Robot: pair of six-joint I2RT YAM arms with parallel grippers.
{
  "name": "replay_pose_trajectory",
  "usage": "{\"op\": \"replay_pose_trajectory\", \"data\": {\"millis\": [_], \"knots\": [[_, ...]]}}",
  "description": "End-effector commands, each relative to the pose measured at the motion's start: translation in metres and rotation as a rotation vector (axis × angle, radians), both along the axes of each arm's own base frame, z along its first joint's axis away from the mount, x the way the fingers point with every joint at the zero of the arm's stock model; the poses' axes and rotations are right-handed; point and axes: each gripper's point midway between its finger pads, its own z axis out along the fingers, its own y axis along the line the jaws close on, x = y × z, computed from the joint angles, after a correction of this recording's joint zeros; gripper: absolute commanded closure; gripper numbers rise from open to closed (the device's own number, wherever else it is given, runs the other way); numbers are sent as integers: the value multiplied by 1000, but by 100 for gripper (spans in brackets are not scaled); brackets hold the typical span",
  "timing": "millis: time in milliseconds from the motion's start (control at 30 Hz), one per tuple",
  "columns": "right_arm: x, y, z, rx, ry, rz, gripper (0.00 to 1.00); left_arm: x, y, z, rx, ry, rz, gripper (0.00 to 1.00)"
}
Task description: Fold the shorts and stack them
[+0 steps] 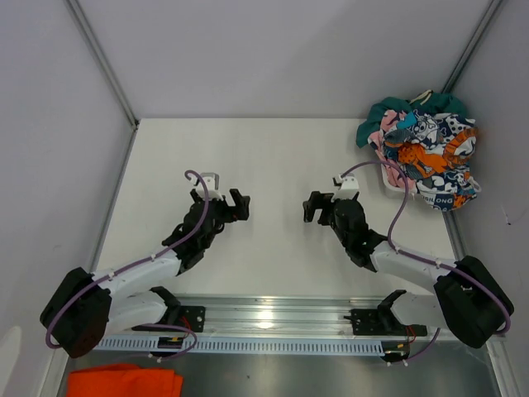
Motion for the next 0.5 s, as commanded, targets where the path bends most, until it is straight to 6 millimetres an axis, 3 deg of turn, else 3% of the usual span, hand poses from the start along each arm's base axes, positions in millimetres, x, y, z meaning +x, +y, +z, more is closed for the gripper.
{"op": "replay_pose_trajectory", "data": {"millis": [0,67,133,333,367,433,467], "knots": [[12,-10,28,10,-63,-89,0,6,-17,16,-39,-31,-60,1],[11,-23,27,-25,-44,-148,0,9,-21,17,-41,-20,-70,1],[13,-50,29,-47,-49,-294,0,8,-24,11,-29,0,-82,1],[22,-130,75,27,-29,-613,1,8,-21,17,-26,-24,-70,1],[28,-167,79,3,28,-719,1,7,-20,16,-23,-23,-68,1],[38,-192,81,37,86,-754,1,7,-21,16,-24,-26,-75,1],[39,-222,81,45,111,-825,1,7,-22,16,-23,-26,-79,1]]}}
